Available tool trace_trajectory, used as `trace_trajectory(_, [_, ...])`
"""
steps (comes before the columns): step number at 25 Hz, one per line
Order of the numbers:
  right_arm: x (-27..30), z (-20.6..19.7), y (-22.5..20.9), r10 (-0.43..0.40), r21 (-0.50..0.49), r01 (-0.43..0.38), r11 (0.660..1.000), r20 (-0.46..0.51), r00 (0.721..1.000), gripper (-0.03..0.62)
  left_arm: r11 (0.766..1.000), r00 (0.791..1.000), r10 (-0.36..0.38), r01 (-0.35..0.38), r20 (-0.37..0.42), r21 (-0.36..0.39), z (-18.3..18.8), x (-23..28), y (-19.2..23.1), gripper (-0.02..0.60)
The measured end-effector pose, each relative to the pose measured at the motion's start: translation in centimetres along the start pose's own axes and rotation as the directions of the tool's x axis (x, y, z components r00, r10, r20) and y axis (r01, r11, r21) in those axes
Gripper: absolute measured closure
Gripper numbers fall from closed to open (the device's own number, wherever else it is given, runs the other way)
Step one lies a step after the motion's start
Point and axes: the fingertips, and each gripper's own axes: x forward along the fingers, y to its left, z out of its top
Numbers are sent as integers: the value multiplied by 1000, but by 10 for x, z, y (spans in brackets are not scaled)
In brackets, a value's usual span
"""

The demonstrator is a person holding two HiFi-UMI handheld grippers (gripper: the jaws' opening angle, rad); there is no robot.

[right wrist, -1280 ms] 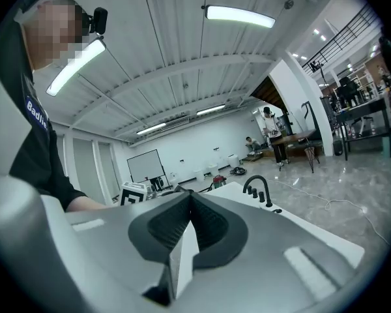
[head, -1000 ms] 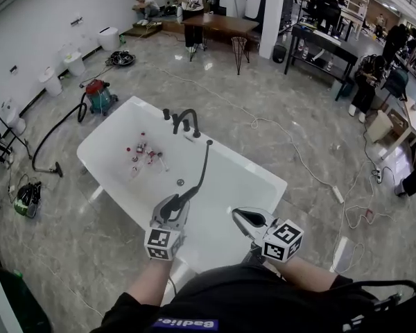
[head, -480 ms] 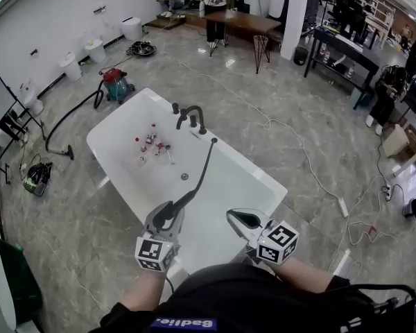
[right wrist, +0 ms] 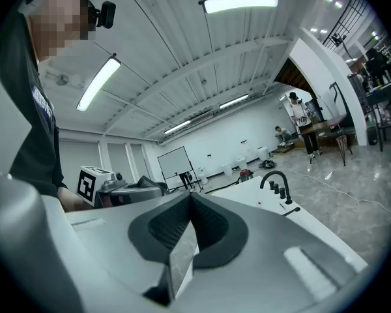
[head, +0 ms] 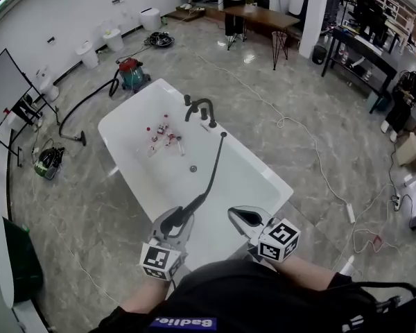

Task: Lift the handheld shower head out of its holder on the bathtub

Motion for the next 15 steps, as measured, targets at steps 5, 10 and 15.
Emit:
trace_trajectory(5, [-4,2,3,24,-2,-24,1000,-1,1000,594,1000,1000,-27,27,0,6,1,-7,-23,446])
trace_trajectory(10, [1,5,9,38,0,-38,999,-1,999,594,998,999,-54,54,2,31,11,-13,-33,446])
trace_trajectory(15, [9,9,18,51,-10,-51,999,-1,999,594,997,998,-59,58,14,41,19,-18,-30,446])
